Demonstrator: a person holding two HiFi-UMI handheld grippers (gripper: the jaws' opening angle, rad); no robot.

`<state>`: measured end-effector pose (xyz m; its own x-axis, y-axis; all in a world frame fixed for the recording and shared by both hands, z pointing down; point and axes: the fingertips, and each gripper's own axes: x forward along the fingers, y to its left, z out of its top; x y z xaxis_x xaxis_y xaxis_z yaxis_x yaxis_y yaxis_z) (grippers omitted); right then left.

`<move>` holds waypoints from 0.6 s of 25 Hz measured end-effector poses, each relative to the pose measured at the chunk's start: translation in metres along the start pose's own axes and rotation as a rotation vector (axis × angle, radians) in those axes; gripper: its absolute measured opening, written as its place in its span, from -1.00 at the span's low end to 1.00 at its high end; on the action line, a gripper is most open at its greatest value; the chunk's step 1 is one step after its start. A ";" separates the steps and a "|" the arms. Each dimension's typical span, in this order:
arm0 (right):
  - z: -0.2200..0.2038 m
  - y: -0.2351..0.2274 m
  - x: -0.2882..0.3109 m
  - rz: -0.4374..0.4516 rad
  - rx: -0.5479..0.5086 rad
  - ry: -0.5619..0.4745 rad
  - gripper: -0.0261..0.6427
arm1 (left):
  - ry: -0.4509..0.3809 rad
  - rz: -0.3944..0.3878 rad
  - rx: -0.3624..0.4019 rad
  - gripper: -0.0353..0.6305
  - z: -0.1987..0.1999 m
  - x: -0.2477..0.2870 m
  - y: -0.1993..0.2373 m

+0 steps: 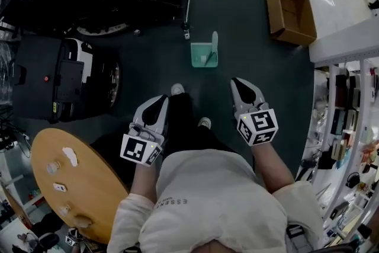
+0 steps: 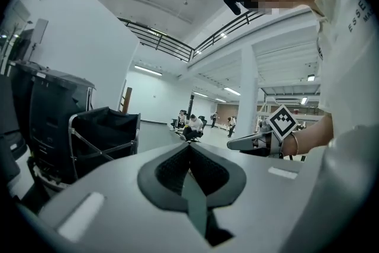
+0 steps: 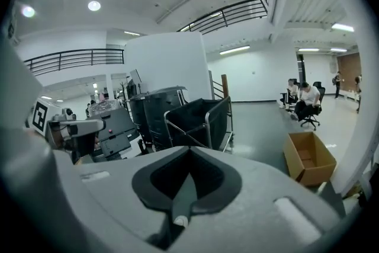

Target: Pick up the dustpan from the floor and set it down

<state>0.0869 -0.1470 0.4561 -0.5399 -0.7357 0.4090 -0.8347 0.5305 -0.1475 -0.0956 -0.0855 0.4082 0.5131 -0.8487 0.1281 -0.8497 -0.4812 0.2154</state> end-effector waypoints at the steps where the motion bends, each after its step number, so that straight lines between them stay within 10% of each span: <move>1: -0.003 -0.006 0.012 -0.015 0.008 0.023 -0.95 | 0.005 -0.007 -0.014 -0.84 -0.002 0.012 0.011; 8: -0.007 -0.053 0.114 -0.094 0.058 0.153 -0.95 | 0.049 -0.073 -0.043 -0.84 -0.005 0.117 0.093; 15: -0.087 -0.088 0.220 -0.154 0.180 0.410 -0.25 | 0.126 -0.132 -0.087 -0.84 -0.035 0.192 0.156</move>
<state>0.0513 -0.3188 0.6373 -0.3509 -0.5540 0.7550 -0.9269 0.3200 -0.1960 -0.1249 -0.3158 0.5006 0.6349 -0.7429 0.2122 -0.7633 -0.5607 0.3207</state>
